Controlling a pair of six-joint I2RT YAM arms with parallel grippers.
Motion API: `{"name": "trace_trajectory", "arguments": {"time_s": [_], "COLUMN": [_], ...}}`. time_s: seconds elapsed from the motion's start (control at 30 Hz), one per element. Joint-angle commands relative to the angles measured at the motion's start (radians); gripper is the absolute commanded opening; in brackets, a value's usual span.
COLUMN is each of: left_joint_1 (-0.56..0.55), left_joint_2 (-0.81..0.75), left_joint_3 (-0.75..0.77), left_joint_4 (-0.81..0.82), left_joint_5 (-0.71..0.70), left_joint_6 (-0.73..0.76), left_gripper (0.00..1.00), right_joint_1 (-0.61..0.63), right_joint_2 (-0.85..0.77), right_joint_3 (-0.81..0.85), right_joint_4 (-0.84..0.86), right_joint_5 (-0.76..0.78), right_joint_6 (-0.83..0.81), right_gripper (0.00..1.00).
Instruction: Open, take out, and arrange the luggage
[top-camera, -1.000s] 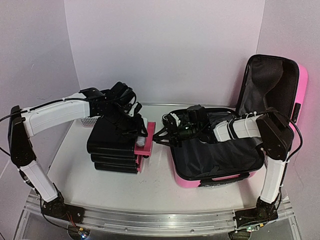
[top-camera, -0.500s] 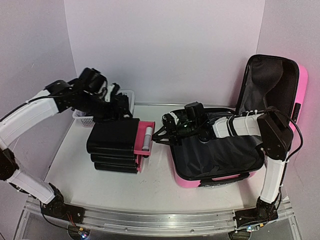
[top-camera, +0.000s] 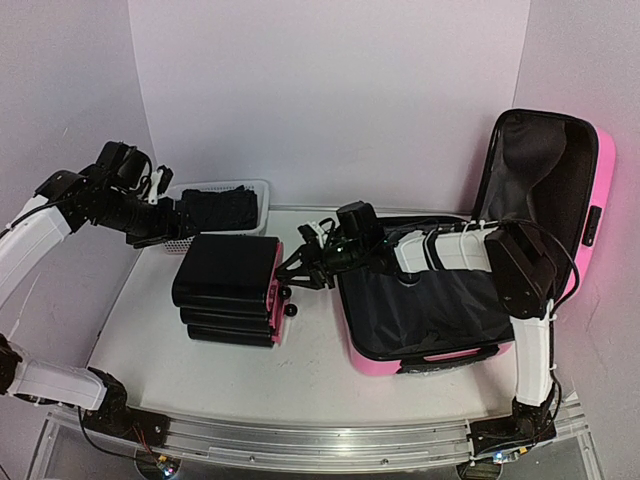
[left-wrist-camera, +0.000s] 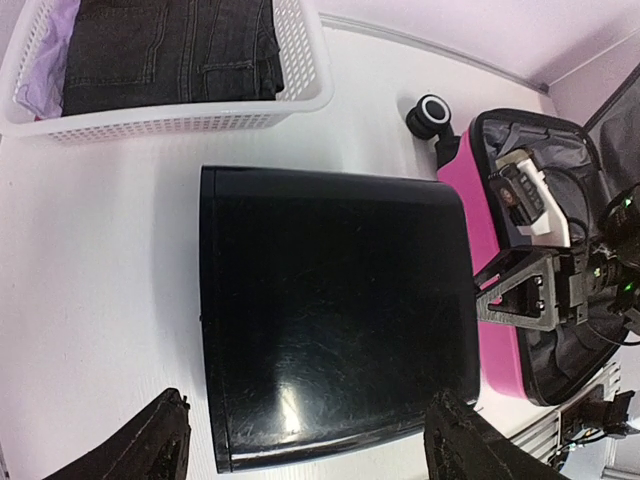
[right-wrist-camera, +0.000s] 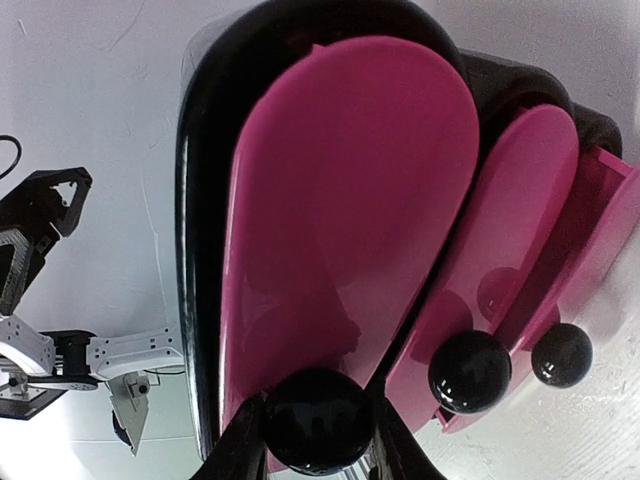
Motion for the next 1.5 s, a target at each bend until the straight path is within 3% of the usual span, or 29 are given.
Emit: {"name": "trace_trajectory", "arguments": {"time_s": [0.0, 0.43, 0.6, 0.73, 0.87, 1.0, 1.2, 1.47], "left_joint_1": [0.0, 0.0, -0.001, -0.001, 0.0, -0.001, -0.002, -0.001], "left_joint_2": [0.007, 0.009, 0.005, -0.002, 0.0, 0.011, 0.021, 0.009], "left_joint_3": [-0.01, -0.018, -0.022, -0.029, -0.036, -0.044, -0.062, -0.085], "left_joint_4": [0.0, 0.018, 0.025, 0.036, 0.057, 0.08, 0.127, 0.142], "left_joint_5": [0.019, 0.047, 0.062, 0.086, 0.123, 0.167, 0.225, 0.248], "left_joint_6": [0.015, 0.017, 0.013, 0.012, 0.026, 0.034, 0.039, 0.055], "left_gripper": [0.81, 0.81, 0.82, 0.82, 0.83, 0.84, 0.85, 0.86], "right_joint_1": [0.024, 0.082, 0.101, 0.075, 0.055, 0.046, 0.025, -0.237], "right_joint_2": [0.034, 0.108, 0.115, 0.015, -0.114, -0.255, -0.353, -0.465], "right_joint_3": [0.085, 0.178, 0.19, 0.081, 0.02, 0.022, 0.013, -0.081], "right_joint_4": [0.05, 0.059, 0.056, 0.023, -0.17, -0.45, -0.621, -0.755], "right_joint_5": [0.012, 0.032, 0.036, 0.06, 0.098, 0.26, 0.422, 0.615], "right_joint_6": [0.002, 0.032, 0.024, -0.047, -0.223, -0.417, -0.525, -0.577], "right_gripper": [0.15, 0.21, 0.32, 0.48, 0.66, 0.8, 0.85, 0.88]}}
